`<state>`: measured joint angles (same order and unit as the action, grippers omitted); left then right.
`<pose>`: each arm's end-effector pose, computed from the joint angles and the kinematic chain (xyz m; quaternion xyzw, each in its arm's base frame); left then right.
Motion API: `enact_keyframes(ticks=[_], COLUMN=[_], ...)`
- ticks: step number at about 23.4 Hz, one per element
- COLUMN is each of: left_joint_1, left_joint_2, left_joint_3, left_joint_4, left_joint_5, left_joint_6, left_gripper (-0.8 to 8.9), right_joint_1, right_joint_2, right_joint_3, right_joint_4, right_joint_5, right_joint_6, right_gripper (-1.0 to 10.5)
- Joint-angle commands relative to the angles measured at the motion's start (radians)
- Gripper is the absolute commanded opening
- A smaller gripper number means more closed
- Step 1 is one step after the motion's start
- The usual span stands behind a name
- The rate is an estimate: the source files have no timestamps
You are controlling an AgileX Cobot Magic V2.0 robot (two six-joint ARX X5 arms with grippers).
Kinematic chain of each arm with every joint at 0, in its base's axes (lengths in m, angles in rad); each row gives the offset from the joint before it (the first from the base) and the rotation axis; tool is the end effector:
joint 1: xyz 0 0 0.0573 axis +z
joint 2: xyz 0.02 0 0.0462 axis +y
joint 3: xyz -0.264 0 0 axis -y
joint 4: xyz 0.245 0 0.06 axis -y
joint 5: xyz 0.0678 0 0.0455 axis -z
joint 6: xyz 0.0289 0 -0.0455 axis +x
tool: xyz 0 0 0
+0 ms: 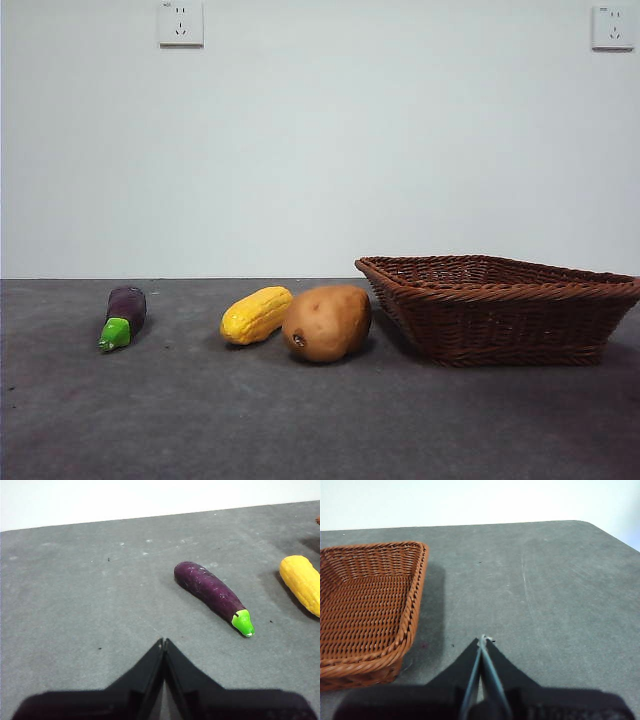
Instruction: Help me put the vegetables on the table into the basket
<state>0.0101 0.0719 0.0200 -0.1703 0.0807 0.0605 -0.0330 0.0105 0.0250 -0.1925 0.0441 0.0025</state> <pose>0.0987 -0.0013 0.1484 0.0250 0.1096 -0.0384 0.9929 0.0952 -0.0044 0.1527 0.0008 0.0888 -0.0385 0.9953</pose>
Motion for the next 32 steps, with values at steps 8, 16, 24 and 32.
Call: enact_keyframes(ticks=[8, 16, 24, 32], left_joint_1=[-0.002, -0.002, -0.002, -0.002], left_joint_2=[0.000, 0.000, 0.008, 0.028], left_joint_3=[-0.011, -0.011, -0.009, 0.085], left_joint_4=[0.007, 0.006, 0.008, 0.007], left_joint_5=[-0.002, 0.005, 0.006, 0.005], left_joint_6=[0.019, -0.006, -0.068, -0.163], left_gripper=[-0.03, -0.03, -0.05, -0.05], right_joint_1=[-0.001, -0.001, -0.001, -0.001], right_joint_2=[-0.002, 0.000, 0.000, 0.010], right_joint_3=[-0.010, -0.010, -0.004, 0.086], right_joint_4=[0.005, 0.006, 0.005, -0.027], right_joint_5=[-0.031, -0.052, -0.066, -0.074], right_joint_6=[0.019, 0.211, 0.259, 0.268], right_gripper=[0.0, 0.0, 0.0, -0.1])
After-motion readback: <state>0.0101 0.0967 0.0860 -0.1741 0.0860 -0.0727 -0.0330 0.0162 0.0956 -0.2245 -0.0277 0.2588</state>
